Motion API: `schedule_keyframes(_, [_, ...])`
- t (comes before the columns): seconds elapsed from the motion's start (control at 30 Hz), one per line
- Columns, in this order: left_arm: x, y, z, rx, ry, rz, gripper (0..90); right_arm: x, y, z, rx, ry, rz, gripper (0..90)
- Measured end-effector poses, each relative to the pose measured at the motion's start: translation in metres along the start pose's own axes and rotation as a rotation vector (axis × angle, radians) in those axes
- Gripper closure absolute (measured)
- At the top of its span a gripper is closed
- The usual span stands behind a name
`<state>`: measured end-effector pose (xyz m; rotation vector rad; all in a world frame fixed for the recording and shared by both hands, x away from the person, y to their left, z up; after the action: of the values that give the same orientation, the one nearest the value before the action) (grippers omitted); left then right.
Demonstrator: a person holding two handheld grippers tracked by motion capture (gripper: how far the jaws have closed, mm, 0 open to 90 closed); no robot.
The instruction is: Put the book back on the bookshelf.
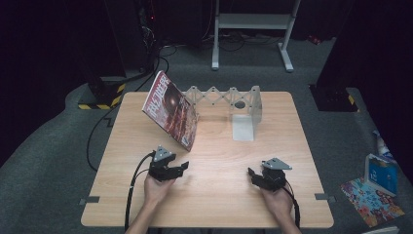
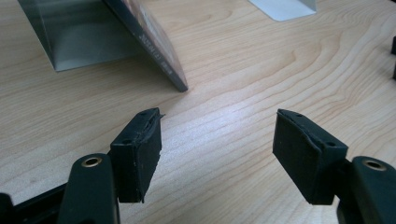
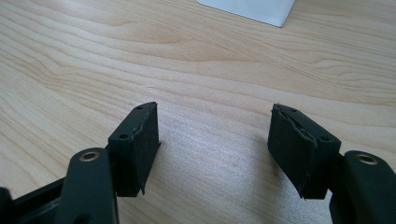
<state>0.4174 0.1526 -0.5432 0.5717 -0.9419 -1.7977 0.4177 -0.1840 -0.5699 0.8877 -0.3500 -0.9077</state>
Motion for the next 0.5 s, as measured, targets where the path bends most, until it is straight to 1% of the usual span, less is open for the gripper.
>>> schedule_keyframes(0.07, [-0.0009, -0.0012, -0.0016, -0.004, 0.005, -0.002, 32.9, 0.0004, 0.0001, 0.0000, 0.000, 0.000, 0.005, 33.7])
schedule_keyframes(0.17, [-0.0016, -0.0020, -0.0038, -0.002, 0.012, 0.011, 33.1, 0.0005, 0.0001, 0.0000, 0.001, 0.000, 0.007, 33.6])
schedule_keyframes(0.33, [-0.0019, -0.0039, -0.0073, -0.013, 0.017, 0.014, 33.2, 0.0005, 0.0001, 0.0000, 0.001, 0.000, 0.007, 33.7])
schedule_keyframes(0.4, [-0.0027, -0.0046, -0.0082, -0.020, 0.032, 0.001, 33.2, 0.0005, 0.0001, 0.0000, 0.001, 0.000, 0.006, 33.7])
schedule_keyframes(0.5, [-0.0042, -0.0041, -0.0083, -0.021, 0.049, 0.002, 33.1, 0.0005, -0.0001, 0.0000, 0.002, -0.002, 0.007, 33.6])
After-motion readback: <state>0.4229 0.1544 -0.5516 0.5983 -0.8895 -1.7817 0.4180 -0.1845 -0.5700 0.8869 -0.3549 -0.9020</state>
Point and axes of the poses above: each handheld gripper's, and its own axes: z roughly backward along the jaws, y roughly out of its top, x roughly to its right, the point moved 6 cm from there along -z, roughly forward along the jaws, and after that the axes turned 10 degrees about y, right-handed, at the moved point
